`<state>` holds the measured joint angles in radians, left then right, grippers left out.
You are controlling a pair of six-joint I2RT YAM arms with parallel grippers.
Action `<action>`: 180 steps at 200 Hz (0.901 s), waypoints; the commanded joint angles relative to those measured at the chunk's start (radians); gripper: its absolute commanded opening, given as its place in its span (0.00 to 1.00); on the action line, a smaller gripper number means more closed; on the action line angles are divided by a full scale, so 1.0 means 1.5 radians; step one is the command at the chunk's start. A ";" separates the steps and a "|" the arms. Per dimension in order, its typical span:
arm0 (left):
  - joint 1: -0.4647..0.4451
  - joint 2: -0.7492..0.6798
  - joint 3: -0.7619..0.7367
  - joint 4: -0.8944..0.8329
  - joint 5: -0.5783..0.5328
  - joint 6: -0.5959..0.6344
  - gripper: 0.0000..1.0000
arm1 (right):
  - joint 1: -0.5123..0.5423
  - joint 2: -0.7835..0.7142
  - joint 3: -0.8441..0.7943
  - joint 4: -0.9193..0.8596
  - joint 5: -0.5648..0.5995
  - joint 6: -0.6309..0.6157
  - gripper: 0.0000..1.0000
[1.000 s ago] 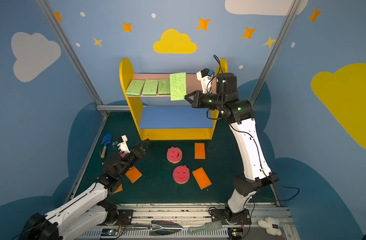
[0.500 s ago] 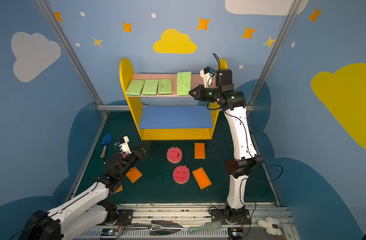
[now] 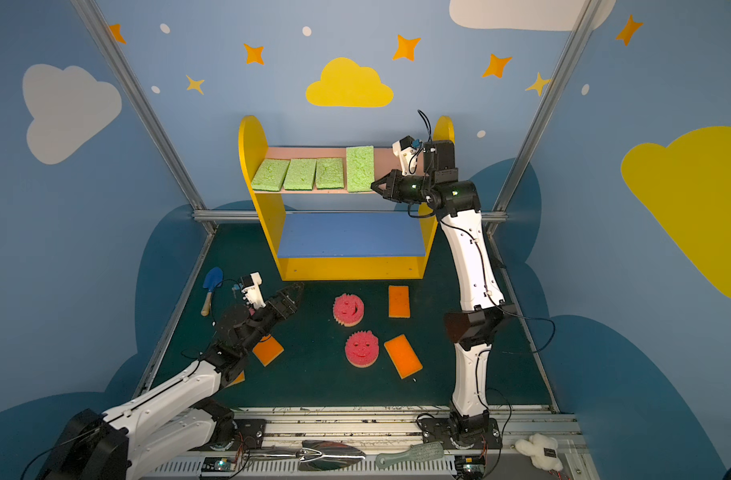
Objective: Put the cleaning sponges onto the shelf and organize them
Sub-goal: 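Lower the green sponge onto the pink shelf beside the other three, then open the right gripper and push the sponge flush against the others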
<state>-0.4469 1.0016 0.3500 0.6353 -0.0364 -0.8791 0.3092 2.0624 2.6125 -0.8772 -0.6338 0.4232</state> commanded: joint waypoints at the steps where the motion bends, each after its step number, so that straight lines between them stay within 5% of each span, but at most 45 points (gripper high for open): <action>1: 0.000 -0.001 -0.003 0.011 0.004 0.004 1.00 | -0.003 0.009 0.018 0.039 -0.010 0.007 0.20; 32: 0.000 0.002 -0.005 0.013 0.006 0.002 1.00 | -0.005 0.008 0.017 0.046 -0.006 0.004 0.37; 57: -0.001 0.004 -0.006 0.016 0.007 -0.001 1.00 | -0.005 0.006 0.016 0.046 -0.005 0.000 0.42; 75: -0.002 0.001 -0.007 0.016 0.007 -0.002 1.00 | -0.004 0.004 0.010 0.046 -0.003 -0.002 0.42; 128: -0.004 -0.002 -0.009 0.014 0.005 -0.004 1.00 | 0.002 0.011 0.001 0.060 0.001 0.003 0.21; 153: -0.005 -0.005 -0.011 0.011 0.004 -0.003 1.00 | 0.005 0.014 0.002 0.061 0.008 0.003 0.22; 180: -0.005 -0.008 -0.011 0.009 0.003 0.000 1.00 | 0.006 0.012 -0.001 0.053 0.019 -0.008 0.34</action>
<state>-0.4519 1.0012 0.3428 0.6365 -0.0334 -0.8860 0.3115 2.0655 2.6144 -0.8066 -0.6254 0.4286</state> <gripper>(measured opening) 0.997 0.297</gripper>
